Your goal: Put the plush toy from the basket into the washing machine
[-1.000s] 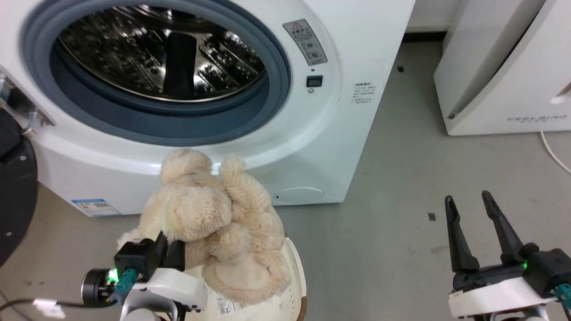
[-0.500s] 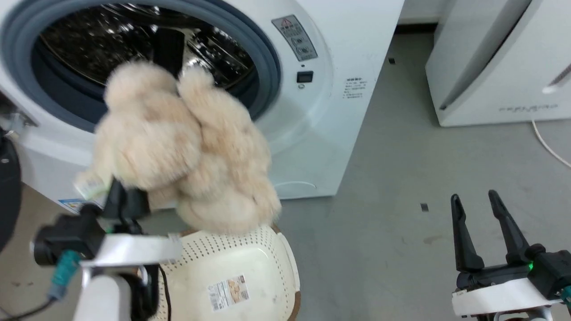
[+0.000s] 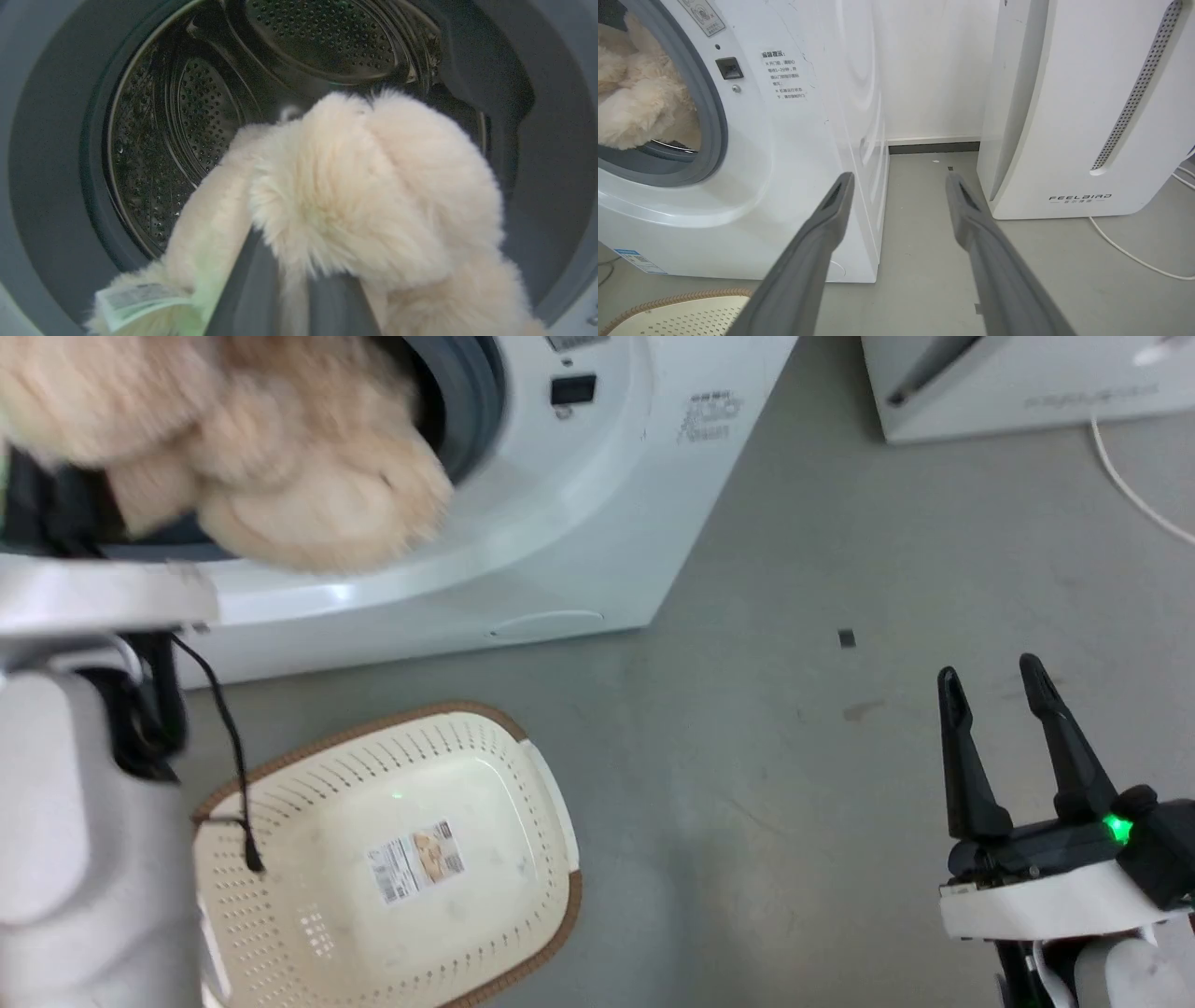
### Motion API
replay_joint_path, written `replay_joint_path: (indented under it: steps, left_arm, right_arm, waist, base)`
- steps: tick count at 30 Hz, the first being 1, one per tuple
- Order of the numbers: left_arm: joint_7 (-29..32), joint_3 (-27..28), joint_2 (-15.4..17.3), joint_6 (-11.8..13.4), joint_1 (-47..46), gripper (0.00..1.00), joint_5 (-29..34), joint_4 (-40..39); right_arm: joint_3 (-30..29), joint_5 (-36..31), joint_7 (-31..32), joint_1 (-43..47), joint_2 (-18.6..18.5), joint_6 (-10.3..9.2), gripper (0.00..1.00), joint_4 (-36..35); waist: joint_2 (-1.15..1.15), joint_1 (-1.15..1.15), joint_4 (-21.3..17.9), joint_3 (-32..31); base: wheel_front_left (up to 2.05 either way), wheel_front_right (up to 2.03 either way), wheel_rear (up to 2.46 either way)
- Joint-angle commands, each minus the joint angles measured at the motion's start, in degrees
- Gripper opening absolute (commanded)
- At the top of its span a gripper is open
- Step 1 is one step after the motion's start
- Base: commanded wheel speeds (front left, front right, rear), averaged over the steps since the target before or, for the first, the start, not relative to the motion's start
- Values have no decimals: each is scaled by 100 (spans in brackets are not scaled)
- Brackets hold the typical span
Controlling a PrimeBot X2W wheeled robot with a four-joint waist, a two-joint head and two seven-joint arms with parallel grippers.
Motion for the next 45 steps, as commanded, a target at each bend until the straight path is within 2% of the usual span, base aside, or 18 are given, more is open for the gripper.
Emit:
replay_joint_path:
  steps: [1,10,18,26,34,35,36,45]
  left_arm:
    - [-14,18,54,11,-145,0,-2,0]
    - [208,276,846,73,-2018,0,-85,1063]
    - [363,111,1293,134,-3277,0,78,2350]
    - [1021,-504,1508,-84,-3586,0,493,3806]
    - [1232,-938,1552,-327,-3656,0,669,4570]
    - [1213,-966,1554,-349,-3657,65,665,4635]
    - [1150,-986,1567,-347,-3652,100,674,4682]
    - [212,-1157,1404,-417,-3234,100,626,4982]
  right_arm:
    - [8,45,-26,-79,-3,-5,100,-42]
    - [155,250,-26,-343,-3,-5,100,-145]
    - [255,352,-26,-564,-3,-5,100,-194]
    - [250,363,-26,-661,-3,-5,100,-237]
    - [250,312,-26,-681,-3,-5,100,-218]
    - [251,303,-26,-683,-3,-5,100,-209]
    - [251,293,-26,-687,-3,-5,100,-197]
    - [117,151,-26,-634,-3,-5,100,-88]
  waist:
    - [0,0,-214,377]
    - [0,0,-444,1237]
    - [0,0,-554,1620]
    - [0,0,-550,1706]
    - [0,0,-462,1690]
    - [0,0,-452,1671]
    - [0,0,-442,1637]
    - [0,0,-271,929]
  base:
    - [0,0,0]
    - [0,0,0]
    - [0,0,0]
    - [0,0,0]
    - [0,0,0]
    - [0,0,0]
    - [0,0,0]
    - [0,0,0]
